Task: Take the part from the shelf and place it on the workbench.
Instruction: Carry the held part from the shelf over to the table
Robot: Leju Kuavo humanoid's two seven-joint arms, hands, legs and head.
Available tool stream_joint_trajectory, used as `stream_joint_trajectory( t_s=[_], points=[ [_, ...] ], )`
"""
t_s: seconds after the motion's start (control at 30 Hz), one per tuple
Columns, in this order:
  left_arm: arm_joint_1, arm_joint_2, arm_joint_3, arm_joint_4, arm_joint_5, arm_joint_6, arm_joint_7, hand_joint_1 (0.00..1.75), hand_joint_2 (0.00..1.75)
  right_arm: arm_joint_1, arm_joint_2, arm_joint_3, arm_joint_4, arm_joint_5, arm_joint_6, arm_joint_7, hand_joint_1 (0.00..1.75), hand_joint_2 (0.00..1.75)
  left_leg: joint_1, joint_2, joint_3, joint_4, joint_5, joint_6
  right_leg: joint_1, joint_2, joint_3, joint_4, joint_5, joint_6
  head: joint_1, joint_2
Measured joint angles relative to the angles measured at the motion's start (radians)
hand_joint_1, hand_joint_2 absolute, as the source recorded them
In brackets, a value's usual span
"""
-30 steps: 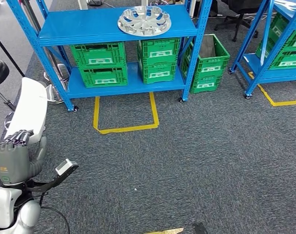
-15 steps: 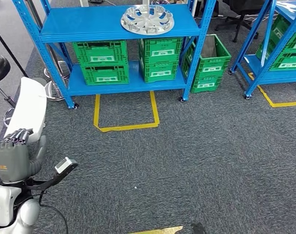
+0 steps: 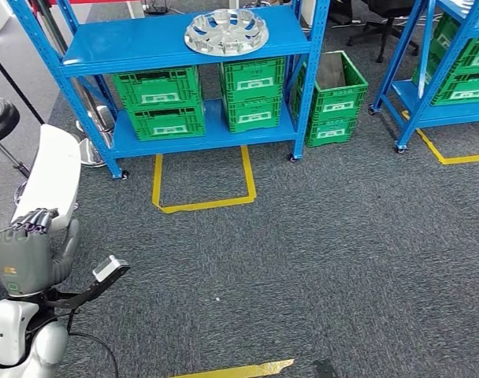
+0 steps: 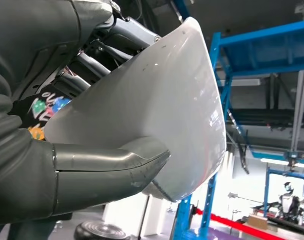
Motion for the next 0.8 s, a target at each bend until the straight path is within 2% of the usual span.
stream_joint_trajectory(
  t_s=[0.07, 0.1, 0.13, 0.2, 0.23, 0.33, 0.37, 0.4, 0.8],
  points=[
    [-0.001, 0.0, 0.0, 0.0, 0.0, 0.0, 0.002, 1.75, 1.75, 0.0, 0.0, 0.0, 0.0, 0.0, 0.0, 0.0, 0.0, 0.0, -0.001, 0.0, -0.002, -0.003, 0.03, 0.03, 0.004, 0.0, -0.001, 0.001, 0.003, -0.004, 0.0, 0.0],
    [-0.001, 0.0, 0.0, 0.0, -0.001, 0.0, 0.003, 1.75, 1.75, 0.0, 0.0, 0.0, 0.0, 0.0, 0.0, 0.0, 0.0, 0.0, 0.0, 0.0, -0.002, -0.004, 0.041, 0.034, 0.005, 0.0, -0.002, 0.001, 0.004, -0.006, 0.0, 0.0],
    [-0.001, 0.001, 0.0, 0.0, -0.001, 0.0, 0.004, 1.75, 1.75, 0.0, 0.0, 0.0, 0.0, 0.0, -0.001, 0.0, 0.0, 0.0, 0.0, 0.0, -0.003, -0.005, 0.042, 0.03, 0.006, -0.001, -0.003, 0.001, 0.005, -0.007, 0.0, 0.0],
    [0.0, 0.001, 0.0, 0.001, -0.001, 0.0, 0.007, 1.75, 1.75, 0.0, 0.0, 0.0, 0.0, 0.0, -0.001, 0.0, 0.0, 0.0, 0.002, 0.0, -0.003, -0.008, 0.044, 0.013, 0.008, -0.001, -0.004, 0.002, 0.004, -0.008, 0.0, 0.0],
    [0.0, 0.001, 0.0, 0.001, -0.001, 0.0, 0.008, 1.75, 1.75, 0.0, 0.0, 0.0, 0.0, 0.0, -0.001, 0.0, 0.0, 0.0, 0.003, 0.0, -0.003, -0.009, 0.044, 0.001, 0.008, -0.002, -0.005, 0.002, 0.004, -0.008, 0.0, 0.0],
    [0.0, 0.0, 0.0, 0.002, -0.001, 0.0, 0.008, 1.75, 1.75, -0.001, 0.0, 0.0, 0.0, 0.0, -0.001, 0.0, 0.0, 0.0, 0.008, 0.0, -0.003, -0.015, 0.042, -0.053, 0.01, -0.002, -0.009, 0.003, 0.003, -0.01, 0.0, 0.0],
    [0.0, 0.0, 0.0, 0.002, -0.001, 0.0, 0.008, 1.75, 1.75, -0.001, 0.0, 0.0, 0.0, 0.0, -0.001, 0.0, 0.0, 0.0, 0.01, 0.0, -0.003, -0.016, 0.042, -0.064, 0.01, -0.002, -0.01, 0.003, 0.002, -0.01, 0.001, 0.0],
    [0.0, 0.001, 0.0, 0.002, -0.001, 0.0, 0.009, 1.75, 1.75, -0.001, 0.0, 0.0, 0.0, 0.0, -0.001, 0.0, 0.0, 0.0, 0.01, -0.001, -0.004, -0.016, 0.041, -0.069, 0.01, -0.002, -0.011, 0.003, 0.002, -0.01, 0.001, 0.0],
    [0.0, 0.002, 0.0, 0.003, -0.002, 0.0, 0.015, 1.75, 1.75, -0.001, 0.0, 0.0, 0.0, -0.007, 0.0, -0.01, 0.0, 0.0, 0.008, -0.001, -0.01, -0.011, 0.037, -0.068, 0.007, -0.002, -0.013, 0.003, 0.003, -0.006, 0.001, 0.0]
  ],
)
